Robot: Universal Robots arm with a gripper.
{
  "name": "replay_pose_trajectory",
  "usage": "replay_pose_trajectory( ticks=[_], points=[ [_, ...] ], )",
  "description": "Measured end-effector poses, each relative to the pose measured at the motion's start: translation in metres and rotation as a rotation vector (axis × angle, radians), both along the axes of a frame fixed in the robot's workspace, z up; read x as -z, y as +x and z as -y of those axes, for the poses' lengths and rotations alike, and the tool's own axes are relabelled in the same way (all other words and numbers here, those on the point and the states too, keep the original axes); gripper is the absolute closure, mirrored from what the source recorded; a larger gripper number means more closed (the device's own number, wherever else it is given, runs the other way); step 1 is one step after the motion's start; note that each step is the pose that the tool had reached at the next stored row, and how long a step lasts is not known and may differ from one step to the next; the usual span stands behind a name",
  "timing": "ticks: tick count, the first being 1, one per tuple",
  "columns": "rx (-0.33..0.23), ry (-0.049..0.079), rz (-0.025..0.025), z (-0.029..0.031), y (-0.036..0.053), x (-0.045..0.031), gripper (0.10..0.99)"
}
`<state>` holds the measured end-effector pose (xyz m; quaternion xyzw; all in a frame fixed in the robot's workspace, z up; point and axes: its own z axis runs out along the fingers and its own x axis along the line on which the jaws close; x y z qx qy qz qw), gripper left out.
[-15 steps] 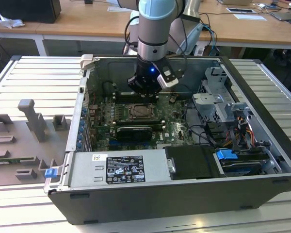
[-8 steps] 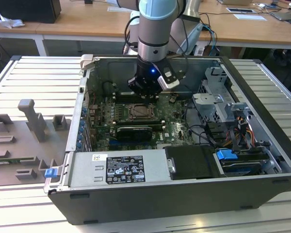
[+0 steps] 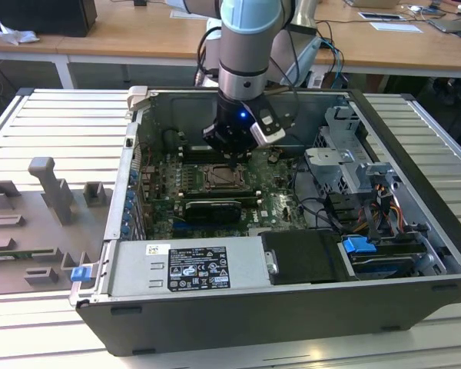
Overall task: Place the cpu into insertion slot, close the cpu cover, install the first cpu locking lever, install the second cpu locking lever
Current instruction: 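Install the second cpu locking lever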
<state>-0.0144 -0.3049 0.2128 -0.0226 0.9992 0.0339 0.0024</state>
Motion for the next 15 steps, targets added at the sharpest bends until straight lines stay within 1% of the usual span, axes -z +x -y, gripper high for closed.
replay_pose_trajectory(
  ticks=[2,4,5,8,9,15],
  points=[
    [0.0,0.0,0.0,0.001,-0.0001,-0.0003,0.98],
    [0.0,0.0,0.0001,0.0011,0.0,-0.0062,0.98],
    [0.0,0.0,0.0001,0.0011,0.0,-0.0123,0.98],
    [0.0,0.0,0.0,0.0011,0.0,-0.0415,0.98],
    [0.0,0.0,0.0001,0.0011,0.0,-0.0427,0.98],
    [0.0,0.0,0.0001,0.0055,0.0,-0.0422,0.98]
  ],
)
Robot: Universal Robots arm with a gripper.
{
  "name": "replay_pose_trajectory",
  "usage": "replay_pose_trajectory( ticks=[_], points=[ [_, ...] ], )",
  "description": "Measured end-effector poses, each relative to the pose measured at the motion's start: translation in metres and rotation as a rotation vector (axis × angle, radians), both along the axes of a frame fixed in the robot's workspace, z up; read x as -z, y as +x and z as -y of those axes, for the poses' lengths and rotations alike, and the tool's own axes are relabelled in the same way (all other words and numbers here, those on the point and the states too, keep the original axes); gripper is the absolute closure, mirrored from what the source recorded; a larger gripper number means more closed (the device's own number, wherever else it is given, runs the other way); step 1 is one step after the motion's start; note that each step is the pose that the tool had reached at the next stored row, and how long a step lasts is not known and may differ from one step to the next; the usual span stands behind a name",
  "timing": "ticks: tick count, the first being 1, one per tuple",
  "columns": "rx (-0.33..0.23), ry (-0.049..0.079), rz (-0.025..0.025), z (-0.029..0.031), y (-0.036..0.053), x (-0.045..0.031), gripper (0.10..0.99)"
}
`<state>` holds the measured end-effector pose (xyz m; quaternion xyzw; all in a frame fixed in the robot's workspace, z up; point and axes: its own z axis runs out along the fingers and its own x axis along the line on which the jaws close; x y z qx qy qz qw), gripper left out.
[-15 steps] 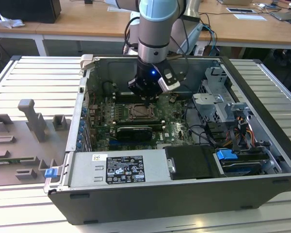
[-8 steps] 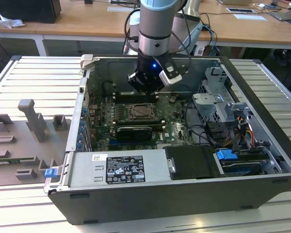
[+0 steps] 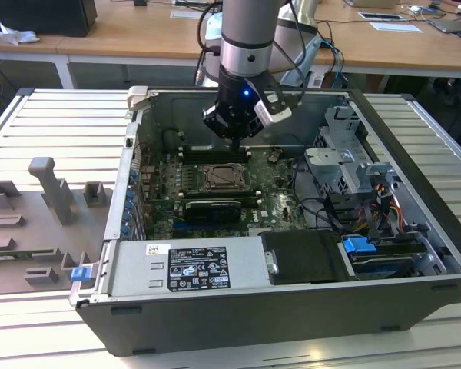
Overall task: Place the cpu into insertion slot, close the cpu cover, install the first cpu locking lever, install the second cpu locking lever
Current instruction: 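Install the second cpu locking lever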
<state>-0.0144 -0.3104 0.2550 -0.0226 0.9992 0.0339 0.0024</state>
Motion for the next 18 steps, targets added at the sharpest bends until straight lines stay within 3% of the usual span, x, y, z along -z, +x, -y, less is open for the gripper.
replay_pose_trajectory(
  ticks=[8,18],
  points=[
    [0.0,0.0,0.0,0.0103,0.0,0.0006,0.98],
    [0.0,0.0,-0.0055,0.0303,0.0,0.0047,0.98]
  ],
)
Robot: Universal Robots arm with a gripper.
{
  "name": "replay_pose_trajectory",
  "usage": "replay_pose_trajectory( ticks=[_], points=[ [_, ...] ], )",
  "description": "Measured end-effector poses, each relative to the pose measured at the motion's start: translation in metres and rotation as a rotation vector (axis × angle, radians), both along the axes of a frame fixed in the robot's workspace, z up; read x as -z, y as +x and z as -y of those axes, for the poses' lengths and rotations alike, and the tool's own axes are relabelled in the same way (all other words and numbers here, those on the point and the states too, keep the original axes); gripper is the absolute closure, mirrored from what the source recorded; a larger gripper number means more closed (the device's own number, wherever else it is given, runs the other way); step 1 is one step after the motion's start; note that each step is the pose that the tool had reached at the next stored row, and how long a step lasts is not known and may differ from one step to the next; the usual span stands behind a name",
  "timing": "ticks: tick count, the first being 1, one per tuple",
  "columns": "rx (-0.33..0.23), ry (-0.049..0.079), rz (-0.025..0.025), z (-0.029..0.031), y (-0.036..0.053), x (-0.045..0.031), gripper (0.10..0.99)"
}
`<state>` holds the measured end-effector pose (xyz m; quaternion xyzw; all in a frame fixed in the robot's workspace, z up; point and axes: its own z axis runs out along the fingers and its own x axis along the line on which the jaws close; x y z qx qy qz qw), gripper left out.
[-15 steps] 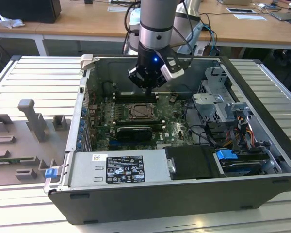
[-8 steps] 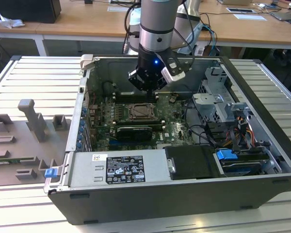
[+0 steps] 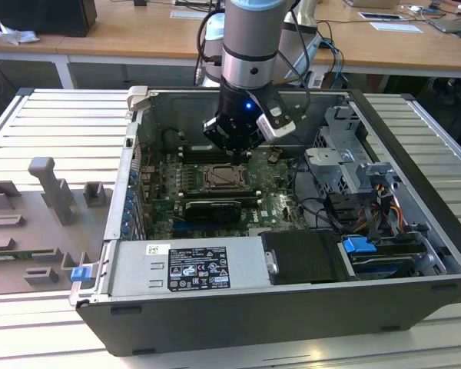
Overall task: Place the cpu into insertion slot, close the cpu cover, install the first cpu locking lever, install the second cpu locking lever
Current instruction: 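Install the second cpu locking lever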
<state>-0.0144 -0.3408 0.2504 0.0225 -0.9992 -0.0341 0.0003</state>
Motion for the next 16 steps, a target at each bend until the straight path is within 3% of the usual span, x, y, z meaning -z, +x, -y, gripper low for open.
replay_pose_trajectory(
  ticks=[16],
  points=[
    [0.0,0.0,-0.0001,0.0047,-0.0008,0.0008,0.98]
  ],
)
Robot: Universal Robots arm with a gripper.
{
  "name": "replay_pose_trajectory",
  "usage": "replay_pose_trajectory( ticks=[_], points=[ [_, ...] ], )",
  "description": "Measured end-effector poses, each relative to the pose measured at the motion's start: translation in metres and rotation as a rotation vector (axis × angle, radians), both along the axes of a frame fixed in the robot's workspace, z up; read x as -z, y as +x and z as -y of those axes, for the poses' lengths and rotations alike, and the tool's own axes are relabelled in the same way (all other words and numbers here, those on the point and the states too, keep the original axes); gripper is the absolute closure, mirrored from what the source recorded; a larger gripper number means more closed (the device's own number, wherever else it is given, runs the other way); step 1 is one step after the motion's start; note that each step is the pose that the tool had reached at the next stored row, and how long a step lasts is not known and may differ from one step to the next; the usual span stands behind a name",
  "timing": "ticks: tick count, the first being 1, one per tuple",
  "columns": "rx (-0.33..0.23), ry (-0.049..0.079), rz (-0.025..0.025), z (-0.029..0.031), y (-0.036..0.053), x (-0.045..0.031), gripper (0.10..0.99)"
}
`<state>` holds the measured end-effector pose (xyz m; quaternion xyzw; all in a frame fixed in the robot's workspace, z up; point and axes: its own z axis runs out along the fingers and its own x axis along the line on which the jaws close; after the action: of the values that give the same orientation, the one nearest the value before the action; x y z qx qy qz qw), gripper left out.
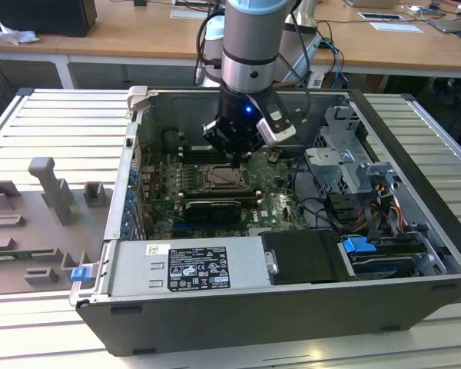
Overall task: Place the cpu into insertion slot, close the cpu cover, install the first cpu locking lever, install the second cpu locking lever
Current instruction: 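Install the second cpu locking lever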
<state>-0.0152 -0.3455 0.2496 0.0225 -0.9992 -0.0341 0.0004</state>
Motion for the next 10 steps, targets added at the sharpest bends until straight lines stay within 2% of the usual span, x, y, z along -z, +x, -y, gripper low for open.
replay_pose_trajectory(
  ticks=[5,8,10],
  points=[
    [0.0,0.0,0.0001,0.0025,0.0,0.0,0.98],
    [0.0,0.003,0.0,0.0059,0.0,0.0003,0.98],
    [0.0,0.015,0.0,0.0103,0.0,0.0016,0.98]
  ],
)
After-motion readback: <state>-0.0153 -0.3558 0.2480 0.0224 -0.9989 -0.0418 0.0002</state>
